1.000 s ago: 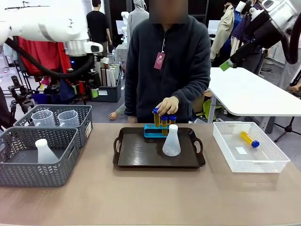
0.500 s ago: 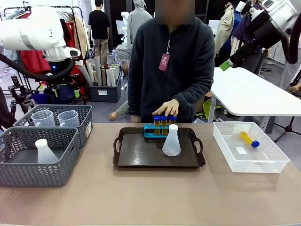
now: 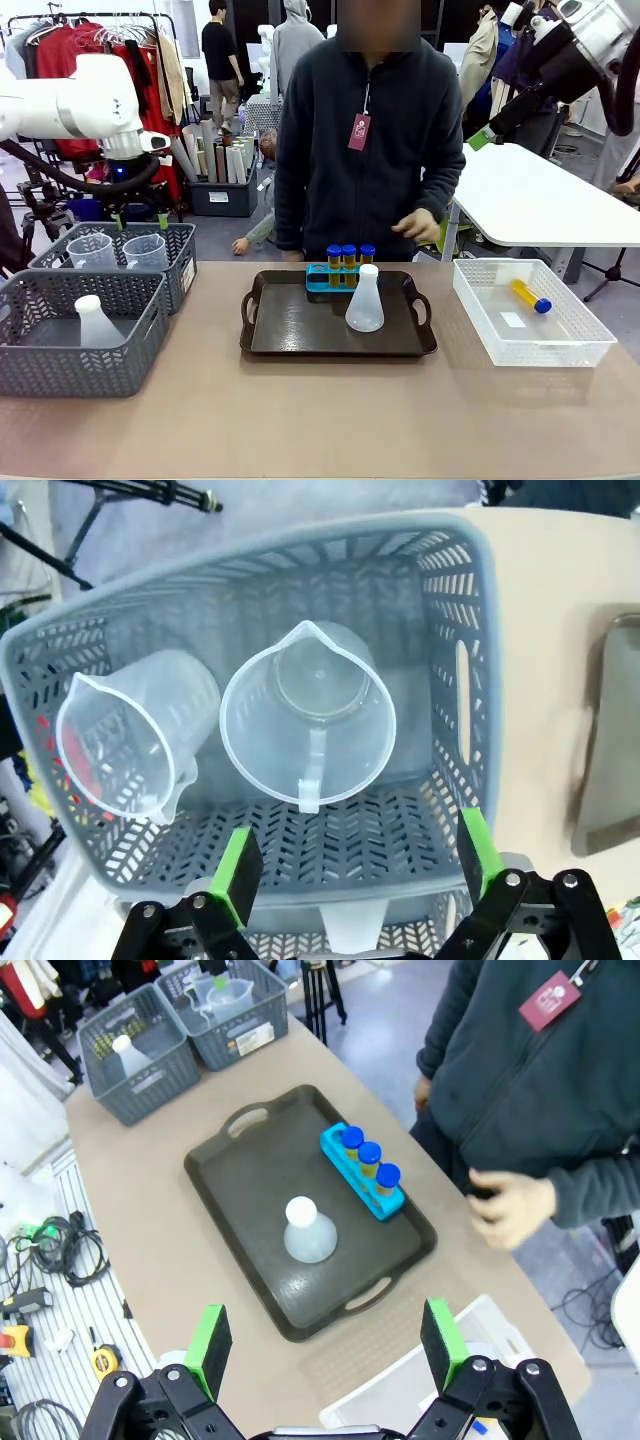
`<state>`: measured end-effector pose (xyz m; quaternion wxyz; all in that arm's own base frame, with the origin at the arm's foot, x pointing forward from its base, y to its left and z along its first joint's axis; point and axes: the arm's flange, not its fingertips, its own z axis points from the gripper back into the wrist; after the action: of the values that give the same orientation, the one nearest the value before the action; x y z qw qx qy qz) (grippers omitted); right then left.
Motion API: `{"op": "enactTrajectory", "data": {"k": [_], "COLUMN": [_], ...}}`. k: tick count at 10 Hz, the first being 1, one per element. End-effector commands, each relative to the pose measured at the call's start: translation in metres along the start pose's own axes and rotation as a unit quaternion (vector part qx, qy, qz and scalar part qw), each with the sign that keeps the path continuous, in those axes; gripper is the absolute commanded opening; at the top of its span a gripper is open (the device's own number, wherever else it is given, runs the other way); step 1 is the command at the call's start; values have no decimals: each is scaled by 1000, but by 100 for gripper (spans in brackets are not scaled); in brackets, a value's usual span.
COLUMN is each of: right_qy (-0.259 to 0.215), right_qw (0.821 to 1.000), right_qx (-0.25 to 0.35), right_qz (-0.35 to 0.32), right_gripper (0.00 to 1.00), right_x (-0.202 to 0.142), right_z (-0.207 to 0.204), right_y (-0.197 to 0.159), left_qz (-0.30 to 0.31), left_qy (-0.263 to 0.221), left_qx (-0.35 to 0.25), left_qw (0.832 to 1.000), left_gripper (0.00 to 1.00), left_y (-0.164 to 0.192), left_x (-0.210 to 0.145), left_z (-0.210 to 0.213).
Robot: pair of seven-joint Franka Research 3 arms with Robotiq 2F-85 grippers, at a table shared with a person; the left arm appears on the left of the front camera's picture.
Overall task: Prepare the laboratory tools.
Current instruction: Pick up one Large Measuring Cup and place it on the Handle tray.
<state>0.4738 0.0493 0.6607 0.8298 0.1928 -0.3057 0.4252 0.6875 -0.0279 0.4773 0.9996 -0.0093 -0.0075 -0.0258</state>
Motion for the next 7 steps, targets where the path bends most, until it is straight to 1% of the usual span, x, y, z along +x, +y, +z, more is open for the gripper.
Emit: {"op": "enactTrajectory", "data": {"k": [1,3,5,7], "right_qy": [-2,-2,-2,-2], "right_qw": [1000,1000,1000,1000], "right_qx": [1,1,1,1], "right_qz": [3,3,3,3], "right_gripper": [100,100,100,100], "right_x": [1,1,1,1], "right_z": [2,2,2,2], "right_y": [1,1,1,1], "left_qz": [41,49,75,79], "left_qy": [-1,4,-7,-8], "left_qx": [-13,-8,4,-9], "left_qw": [999,999,997,997], "left_gripper": [100,100,100,100], "left_y": [3,9,13,19], "left_x": [-14,-28,-40,-38], "left_z": [-8,-22,-38,-47]}}
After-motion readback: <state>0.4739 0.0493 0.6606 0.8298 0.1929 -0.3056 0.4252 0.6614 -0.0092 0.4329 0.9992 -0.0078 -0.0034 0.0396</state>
